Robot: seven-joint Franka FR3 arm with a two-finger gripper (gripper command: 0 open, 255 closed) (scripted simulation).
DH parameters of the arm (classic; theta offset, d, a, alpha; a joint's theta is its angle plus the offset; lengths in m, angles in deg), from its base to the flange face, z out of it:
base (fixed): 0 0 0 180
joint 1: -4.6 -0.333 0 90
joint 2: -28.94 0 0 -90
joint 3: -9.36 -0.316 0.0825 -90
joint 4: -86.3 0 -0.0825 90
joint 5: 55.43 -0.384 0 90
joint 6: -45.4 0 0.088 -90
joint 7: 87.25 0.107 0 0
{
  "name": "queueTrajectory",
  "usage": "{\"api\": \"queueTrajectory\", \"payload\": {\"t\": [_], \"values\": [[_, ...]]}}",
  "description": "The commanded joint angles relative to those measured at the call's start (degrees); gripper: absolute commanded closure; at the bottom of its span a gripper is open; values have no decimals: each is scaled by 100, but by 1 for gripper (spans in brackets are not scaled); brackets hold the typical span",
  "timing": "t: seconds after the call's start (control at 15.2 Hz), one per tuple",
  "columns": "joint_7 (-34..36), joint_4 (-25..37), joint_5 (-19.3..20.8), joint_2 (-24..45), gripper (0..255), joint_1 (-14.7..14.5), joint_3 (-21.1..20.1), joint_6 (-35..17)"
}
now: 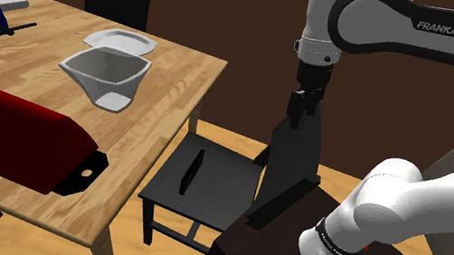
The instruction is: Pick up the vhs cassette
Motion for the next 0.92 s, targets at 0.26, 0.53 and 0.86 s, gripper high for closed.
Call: {"api": "queueTrajectory", "payload": {"t": [0.26,0.53,0.86], "values": [[861,-488,-364,209,0,78,-365,-832],[1693,-830,-680,623,0,152,-739,-1743],[2717,-1033,-952,1428,0,285,-1207,-2962]]}}
